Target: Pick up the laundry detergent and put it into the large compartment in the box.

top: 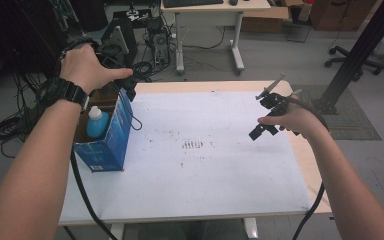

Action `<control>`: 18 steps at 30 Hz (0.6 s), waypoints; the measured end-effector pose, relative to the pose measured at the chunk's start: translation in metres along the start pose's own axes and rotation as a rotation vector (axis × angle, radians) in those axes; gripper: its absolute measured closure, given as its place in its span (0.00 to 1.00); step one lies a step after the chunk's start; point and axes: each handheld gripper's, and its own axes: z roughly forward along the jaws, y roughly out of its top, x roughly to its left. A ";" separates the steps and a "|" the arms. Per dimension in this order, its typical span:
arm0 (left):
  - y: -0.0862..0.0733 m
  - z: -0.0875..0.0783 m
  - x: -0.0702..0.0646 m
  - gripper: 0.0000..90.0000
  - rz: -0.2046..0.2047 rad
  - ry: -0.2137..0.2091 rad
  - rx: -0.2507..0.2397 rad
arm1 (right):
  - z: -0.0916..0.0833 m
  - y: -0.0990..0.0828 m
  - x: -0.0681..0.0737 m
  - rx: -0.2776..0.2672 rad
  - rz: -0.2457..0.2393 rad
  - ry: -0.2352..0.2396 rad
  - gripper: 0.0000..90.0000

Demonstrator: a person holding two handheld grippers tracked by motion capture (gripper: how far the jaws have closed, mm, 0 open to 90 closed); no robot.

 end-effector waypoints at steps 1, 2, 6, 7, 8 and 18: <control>0.000 0.000 -0.002 0.22 0.008 -0.003 -0.002 | 0.000 0.000 0.000 0.001 0.000 0.000 0.18; 0.001 0.000 -0.004 0.22 0.016 -0.008 0.001 | 0.000 0.000 0.000 0.001 -0.002 0.000 0.18; 0.002 0.002 -0.012 0.21 0.058 -0.024 0.006 | 0.000 0.000 0.000 0.001 -0.001 0.001 0.18; 0.003 0.002 -0.014 0.21 0.067 -0.031 0.007 | 0.000 0.000 0.000 0.001 0.001 0.000 0.18; 0.003 0.002 -0.017 0.21 0.072 -0.038 0.006 | 0.000 -0.001 0.000 0.000 0.002 0.000 0.18; 0.008 0.009 -0.037 0.22 0.153 -0.048 0.010 | -0.002 0.000 0.001 0.000 -0.001 -0.003 0.18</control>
